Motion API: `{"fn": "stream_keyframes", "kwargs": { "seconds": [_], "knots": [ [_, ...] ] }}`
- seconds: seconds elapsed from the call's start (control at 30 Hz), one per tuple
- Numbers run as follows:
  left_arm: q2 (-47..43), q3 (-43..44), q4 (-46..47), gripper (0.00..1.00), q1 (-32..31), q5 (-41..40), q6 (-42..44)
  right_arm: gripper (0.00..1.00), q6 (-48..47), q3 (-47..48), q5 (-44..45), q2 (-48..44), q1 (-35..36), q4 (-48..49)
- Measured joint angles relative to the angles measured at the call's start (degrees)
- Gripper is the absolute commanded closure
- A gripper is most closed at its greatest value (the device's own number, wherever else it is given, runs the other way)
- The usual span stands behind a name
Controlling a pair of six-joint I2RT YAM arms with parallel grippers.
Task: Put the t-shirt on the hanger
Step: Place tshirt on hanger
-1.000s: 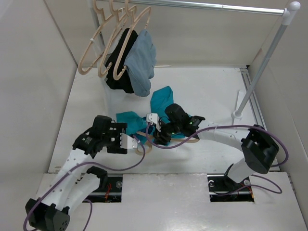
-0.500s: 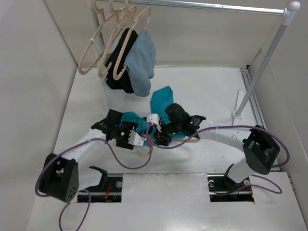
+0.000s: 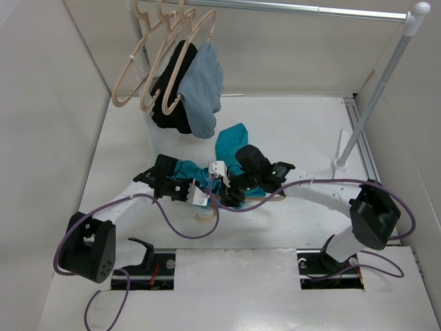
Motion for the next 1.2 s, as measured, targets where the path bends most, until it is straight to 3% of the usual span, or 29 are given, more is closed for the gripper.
{"fn": "stream_keyframes", "kwargs": {
  "seconds": [0.2, 0.27, 0.5, 0.67, 0.77, 0.97, 1.07, 1.1, 1.13, 1.2],
  "knots": [
    [-4.81, -0.22, 3.85, 0.81, -1.57, 2.78, -12.9, 1.0, 0.0, 1.31, -0.66, 0.17, -0.31, -0.33],
    [-5.97, -0.22, 4.83, 1.0, -1.55, 3.58, -16.22, 1.0, 0.0, 2.01, -0.76, 0.17, -0.57, -0.24],
    [-6.51, -0.22, 4.74, 1.0, -1.68, 3.23, -17.66, 1.0, 0.0, 2.4, -0.98, 0.17, -1.31, -0.26],
    [-8.04, -0.17, 2.51, 1.0, -2.27, 2.25, -16.33, 0.41, -0.94, 2.45, -0.81, -0.22, -1.27, -2.01],
    [-11.91, -0.74, 0.31, 1.0, -2.62, 0.17, -14.25, 0.25, -2.14, 2.82, 0.35, -1.99, -1.05, -5.68],
    [-22.4, -5.25, -3.91, 1.0, -3.08, -3.26, -5.25, 0.1, -3.91, 3.04, 6.38, -14.01, -2.47, -15.06],
    [-23.61, -6.51, -6.03, 1.0, -3.19, -4.26, -0.15, 0.14, -2.23, 3.08, 7.32, -21.88, -6.23, -13.46],
    [-23.61, -6.78, -6.69, 1.0, -3.19, -4.52, 1.38, 0.21, -0.81, 3.02, 7.74, -23.98, -7.52, -11.54],
    [-23.58, -6.99, -7.1, 1.0, -3.19, -4.68, 2.73, 0.4, 1.01, 2.71, 8.48, -25.31, -8.39, -8.41],
    [-23.61, -7.17, -8.13, 1.0, -3.19, -4.81, 5.11, 0.52, 4.28, 1.88, 9.81, -25.64, -8.92, -1.88]
  ]
}}
